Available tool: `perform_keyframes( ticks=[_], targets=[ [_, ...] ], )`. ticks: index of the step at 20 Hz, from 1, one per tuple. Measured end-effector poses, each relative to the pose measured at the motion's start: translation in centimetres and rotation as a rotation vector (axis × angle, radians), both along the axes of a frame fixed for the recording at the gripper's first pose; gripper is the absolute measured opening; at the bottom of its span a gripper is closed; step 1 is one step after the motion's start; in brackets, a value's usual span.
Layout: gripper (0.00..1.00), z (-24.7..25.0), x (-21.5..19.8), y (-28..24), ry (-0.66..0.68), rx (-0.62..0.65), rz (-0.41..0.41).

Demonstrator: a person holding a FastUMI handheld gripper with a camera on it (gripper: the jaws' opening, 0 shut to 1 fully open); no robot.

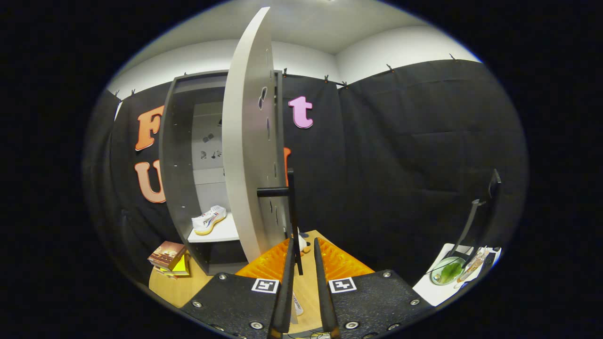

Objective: Open the shoe cabinet door, grab the shoes and put them into the shoe cabinet, then close the shoe cabinet door.

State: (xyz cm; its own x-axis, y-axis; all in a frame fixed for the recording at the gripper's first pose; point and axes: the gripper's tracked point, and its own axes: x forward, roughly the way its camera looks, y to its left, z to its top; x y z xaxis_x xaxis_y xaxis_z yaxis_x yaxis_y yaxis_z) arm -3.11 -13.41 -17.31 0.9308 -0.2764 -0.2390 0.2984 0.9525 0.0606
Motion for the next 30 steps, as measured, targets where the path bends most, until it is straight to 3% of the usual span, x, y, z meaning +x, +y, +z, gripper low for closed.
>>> perform_keyframes(
  ticks=[4, 7, 12, 18, 23, 30],
  targets=[
    [0.24, -0.2, -2.4, -3.1, -0.006, 0.019, -0.111],
    [0.24, -1.1, -4.1, -2.2, -0.003, 0.024, -0.114],
    [0.29, -3.1, -5.0, 3.3, 0.021, -0.003, -0.017],
    [0.52, -6.9, -4.0, 10.9, 0.047, -0.021, 0.16],
    [0.74, -14.2, -2.0, 14.3, 0.144, -0.009, 0.251],
    [0.89, -26.4, 1.6, 15.1, 0.306, -0.041, 0.323]
  ],
)
